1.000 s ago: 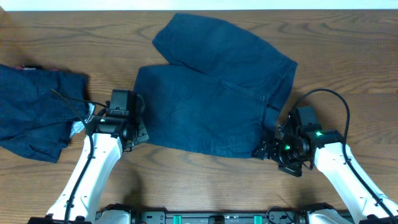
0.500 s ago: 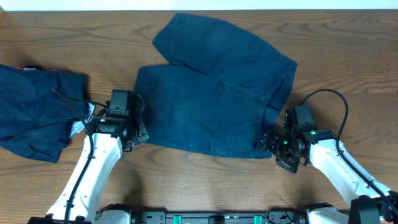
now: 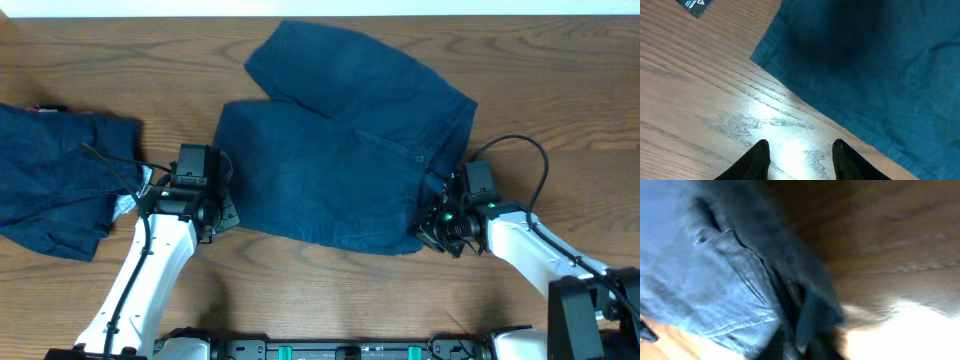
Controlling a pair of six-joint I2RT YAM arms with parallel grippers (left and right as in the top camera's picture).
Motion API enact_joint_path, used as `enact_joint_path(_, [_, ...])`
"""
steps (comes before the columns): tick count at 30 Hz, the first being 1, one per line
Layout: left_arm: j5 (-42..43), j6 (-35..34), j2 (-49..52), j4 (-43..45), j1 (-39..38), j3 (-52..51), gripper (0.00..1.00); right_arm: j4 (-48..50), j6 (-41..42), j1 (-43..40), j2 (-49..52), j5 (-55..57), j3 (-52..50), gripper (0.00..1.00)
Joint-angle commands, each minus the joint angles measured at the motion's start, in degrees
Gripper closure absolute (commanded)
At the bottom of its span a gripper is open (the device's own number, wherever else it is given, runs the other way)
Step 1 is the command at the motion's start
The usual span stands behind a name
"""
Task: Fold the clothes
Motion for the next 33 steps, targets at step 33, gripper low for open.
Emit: enact_joint_path(33, [20.1, 0.7, 5.6, 13.8, -5.9, -13.5, 0.31, -4.9, -12.7, -26.1, 0.0, -0.9, -0.2, 0.99])
